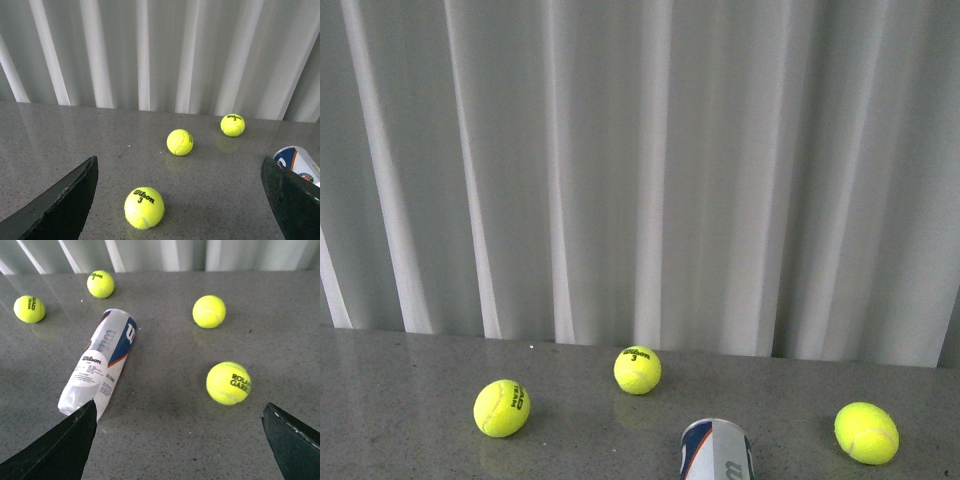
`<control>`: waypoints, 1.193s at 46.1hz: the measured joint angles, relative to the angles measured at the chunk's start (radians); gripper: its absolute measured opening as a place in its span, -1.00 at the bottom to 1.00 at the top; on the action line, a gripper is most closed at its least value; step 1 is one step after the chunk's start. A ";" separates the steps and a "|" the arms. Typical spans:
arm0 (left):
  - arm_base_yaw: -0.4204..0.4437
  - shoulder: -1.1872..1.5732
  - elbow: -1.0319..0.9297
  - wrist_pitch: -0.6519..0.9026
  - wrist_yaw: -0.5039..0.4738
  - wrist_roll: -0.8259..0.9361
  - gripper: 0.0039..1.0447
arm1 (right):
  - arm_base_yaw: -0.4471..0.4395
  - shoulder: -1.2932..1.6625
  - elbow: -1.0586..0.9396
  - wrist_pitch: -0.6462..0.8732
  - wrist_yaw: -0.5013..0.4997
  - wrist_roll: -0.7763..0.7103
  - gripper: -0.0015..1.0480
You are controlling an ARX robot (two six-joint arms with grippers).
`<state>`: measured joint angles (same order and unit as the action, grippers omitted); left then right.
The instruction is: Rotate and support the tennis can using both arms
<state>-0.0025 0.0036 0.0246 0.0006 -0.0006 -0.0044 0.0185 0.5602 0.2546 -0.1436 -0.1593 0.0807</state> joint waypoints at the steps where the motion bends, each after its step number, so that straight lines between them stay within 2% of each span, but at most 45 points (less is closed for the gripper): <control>1: 0.000 0.000 0.000 0.000 0.000 0.000 0.88 | 0.010 0.050 0.019 0.019 -0.008 0.005 0.87; 4: 0.000 0.000 0.000 0.000 0.000 0.000 0.88 | 0.051 0.257 0.089 0.097 -0.025 0.028 0.87; 9: 0.000 0.000 0.000 0.000 0.000 0.000 0.88 | 0.111 0.596 0.220 0.133 -0.058 0.072 0.87; 19: 0.000 0.000 0.000 0.000 0.000 0.000 0.88 | 0.208 0.985 0.433 0.188 -0.033 0.124 0.87; 37: 0.000 0.000 0.000 0.000 0.000 0.000 0.88 | 0.306 1.310 0.708 0.169 -0.030 0.261 0.87; 55: 0.000 0.000 0.000 0.000 0.000 0.000 0.88 | 0.338 1.527 0.833 0.155 -0.005 0.318 0.87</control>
<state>-0.0025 0.0036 0.0246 0.0006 -0.0002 -0.0040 0.3569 2.0872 1.0878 0.0116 -0.1646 0.3985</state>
